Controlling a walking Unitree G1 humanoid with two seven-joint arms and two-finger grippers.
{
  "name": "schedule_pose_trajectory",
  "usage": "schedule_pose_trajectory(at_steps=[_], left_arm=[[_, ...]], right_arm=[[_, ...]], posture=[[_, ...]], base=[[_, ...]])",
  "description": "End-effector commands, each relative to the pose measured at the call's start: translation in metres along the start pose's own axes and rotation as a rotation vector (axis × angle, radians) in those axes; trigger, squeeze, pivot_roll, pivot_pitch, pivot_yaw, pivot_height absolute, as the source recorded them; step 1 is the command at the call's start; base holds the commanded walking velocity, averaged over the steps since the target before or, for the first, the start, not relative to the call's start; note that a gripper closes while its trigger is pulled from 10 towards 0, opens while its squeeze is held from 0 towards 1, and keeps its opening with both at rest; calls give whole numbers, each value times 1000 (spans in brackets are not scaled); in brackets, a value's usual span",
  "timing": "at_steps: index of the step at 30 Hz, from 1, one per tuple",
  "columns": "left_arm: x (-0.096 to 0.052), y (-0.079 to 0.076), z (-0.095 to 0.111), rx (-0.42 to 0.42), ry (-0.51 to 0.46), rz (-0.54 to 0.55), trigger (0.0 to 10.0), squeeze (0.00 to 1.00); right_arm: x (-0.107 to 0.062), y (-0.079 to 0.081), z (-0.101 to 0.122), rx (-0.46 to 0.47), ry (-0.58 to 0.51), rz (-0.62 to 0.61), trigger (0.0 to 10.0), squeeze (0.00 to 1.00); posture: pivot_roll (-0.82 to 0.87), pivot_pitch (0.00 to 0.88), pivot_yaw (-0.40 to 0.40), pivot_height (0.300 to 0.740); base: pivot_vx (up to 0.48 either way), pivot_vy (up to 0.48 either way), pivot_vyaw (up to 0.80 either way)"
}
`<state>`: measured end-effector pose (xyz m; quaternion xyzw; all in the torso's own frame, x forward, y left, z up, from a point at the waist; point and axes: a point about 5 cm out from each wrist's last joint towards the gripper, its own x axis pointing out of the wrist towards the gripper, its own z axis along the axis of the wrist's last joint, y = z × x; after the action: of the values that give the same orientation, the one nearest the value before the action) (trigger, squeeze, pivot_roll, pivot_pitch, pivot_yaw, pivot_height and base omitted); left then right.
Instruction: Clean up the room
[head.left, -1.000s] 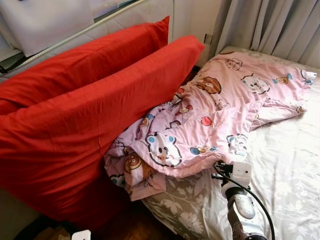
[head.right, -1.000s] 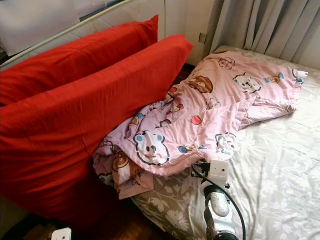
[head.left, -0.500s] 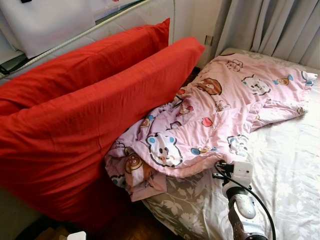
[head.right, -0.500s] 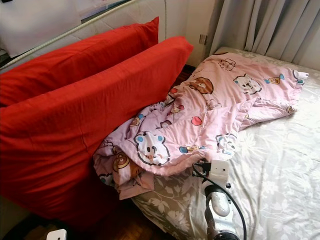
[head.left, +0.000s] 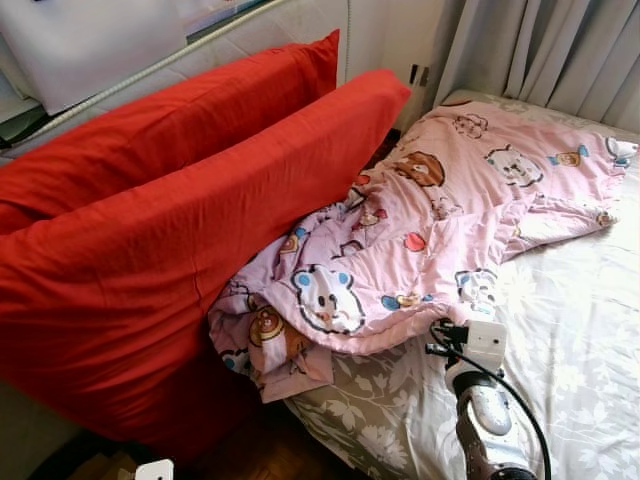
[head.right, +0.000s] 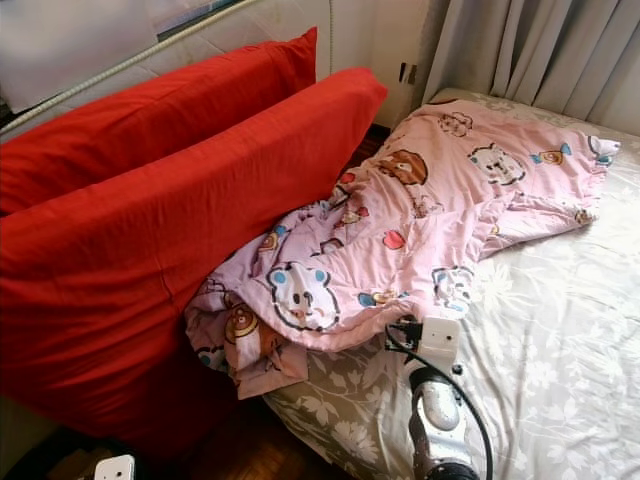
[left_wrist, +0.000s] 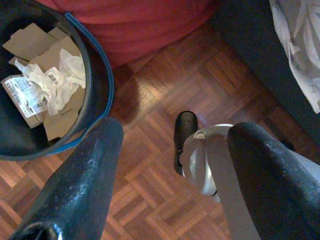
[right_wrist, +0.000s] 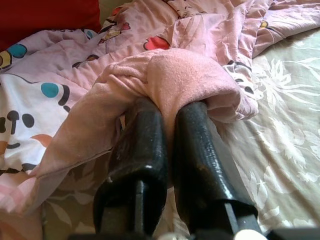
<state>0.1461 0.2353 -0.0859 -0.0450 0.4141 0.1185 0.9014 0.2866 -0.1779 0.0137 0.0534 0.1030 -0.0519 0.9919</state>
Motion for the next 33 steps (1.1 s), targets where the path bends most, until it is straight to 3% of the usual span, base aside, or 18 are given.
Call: schedule_pose_trajectory(at_steps=[1,15,33], left_arm=[[-3,4,-10,25,42,4,10000,0],[-3,2,-10,31,43,-4,10000,0],[-2,1,-9,41,47,-10,10000,0]], right_arm=[[-2,2,-4,-1,13,4,10000,0],[-2,1,-3,-1,9,-1,10000,0],[0,-12,5,8,-47,-103,10000,0]], posture=[[-17,145,18,740],[-17,146,17,740],[-15,148,19,740]], base=[[-251,0,0],[-259,0,0],[-263,0,0]])
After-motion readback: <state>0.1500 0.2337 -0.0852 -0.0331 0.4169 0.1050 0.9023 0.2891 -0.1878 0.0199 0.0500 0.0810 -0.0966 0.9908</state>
